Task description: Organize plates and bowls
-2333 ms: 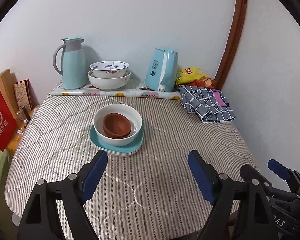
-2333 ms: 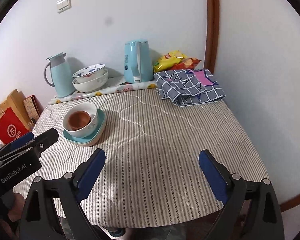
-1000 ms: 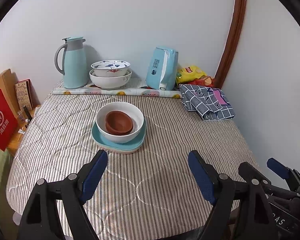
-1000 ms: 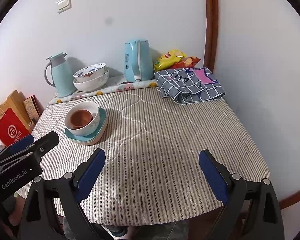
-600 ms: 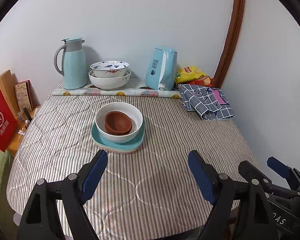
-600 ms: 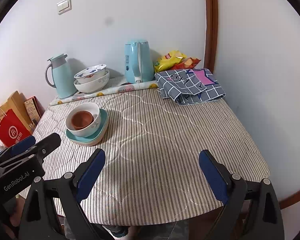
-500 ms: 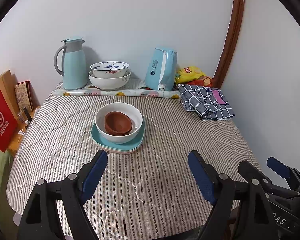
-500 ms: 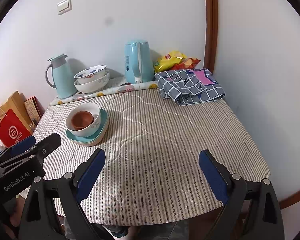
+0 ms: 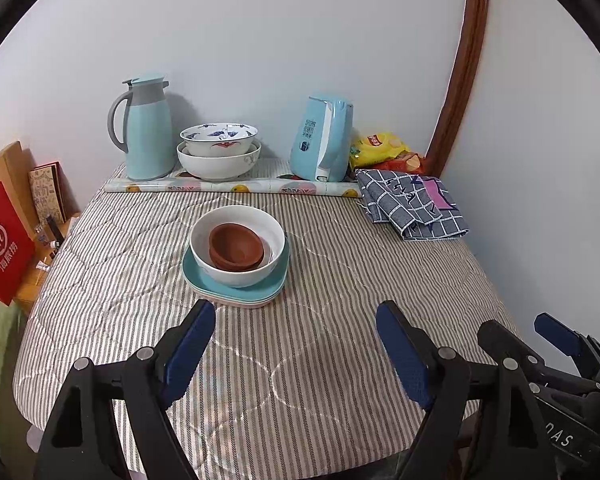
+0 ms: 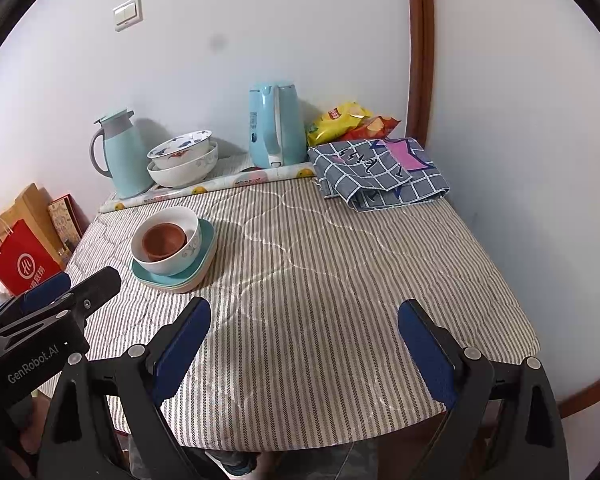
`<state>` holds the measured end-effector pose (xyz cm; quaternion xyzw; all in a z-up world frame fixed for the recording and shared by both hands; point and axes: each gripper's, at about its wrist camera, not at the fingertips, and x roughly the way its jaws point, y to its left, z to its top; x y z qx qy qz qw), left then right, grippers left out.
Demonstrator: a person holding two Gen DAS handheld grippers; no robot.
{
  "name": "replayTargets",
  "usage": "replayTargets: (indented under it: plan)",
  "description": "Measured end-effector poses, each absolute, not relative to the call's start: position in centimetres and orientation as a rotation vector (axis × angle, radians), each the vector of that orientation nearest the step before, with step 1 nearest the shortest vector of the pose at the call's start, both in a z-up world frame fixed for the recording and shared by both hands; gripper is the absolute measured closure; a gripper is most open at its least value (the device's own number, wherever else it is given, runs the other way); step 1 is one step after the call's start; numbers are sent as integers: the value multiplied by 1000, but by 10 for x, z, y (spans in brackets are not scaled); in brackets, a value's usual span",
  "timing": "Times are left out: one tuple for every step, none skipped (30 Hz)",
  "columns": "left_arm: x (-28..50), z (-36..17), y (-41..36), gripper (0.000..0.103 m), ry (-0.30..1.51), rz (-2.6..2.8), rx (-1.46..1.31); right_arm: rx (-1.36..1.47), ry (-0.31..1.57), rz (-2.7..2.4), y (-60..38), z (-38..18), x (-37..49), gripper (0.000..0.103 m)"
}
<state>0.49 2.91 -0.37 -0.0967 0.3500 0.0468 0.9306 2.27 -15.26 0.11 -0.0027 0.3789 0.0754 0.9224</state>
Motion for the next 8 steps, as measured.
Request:
replayTargets:
  plan:
    - [5,-4,29,21,716,96,-198,-5,777,154,-153,2,22,9]
    - [5,-4,29,21,717,96,-198,-4,777,154,-153,2,23,9]
    - [5,-4,29,21,717,96,-198,-4,776,154,-153,2,23,9]
    - [5,-4,29,21,716,96,-197,-4,776,154,-153,2,23,9]
    - [5,-5,29,21,717,96,-197,-6,775,156,-152,2,23,9]
    - [6,-5,29,21,719,96,-196,-6,775,156,-152,2,23,9]
    - [7,-6,30,21,721,96,-195,-7,778,156,-151,1,24,9]
    - [9,-7,31,21,724,95,-195,-7,780,157,-150,1,25,9]
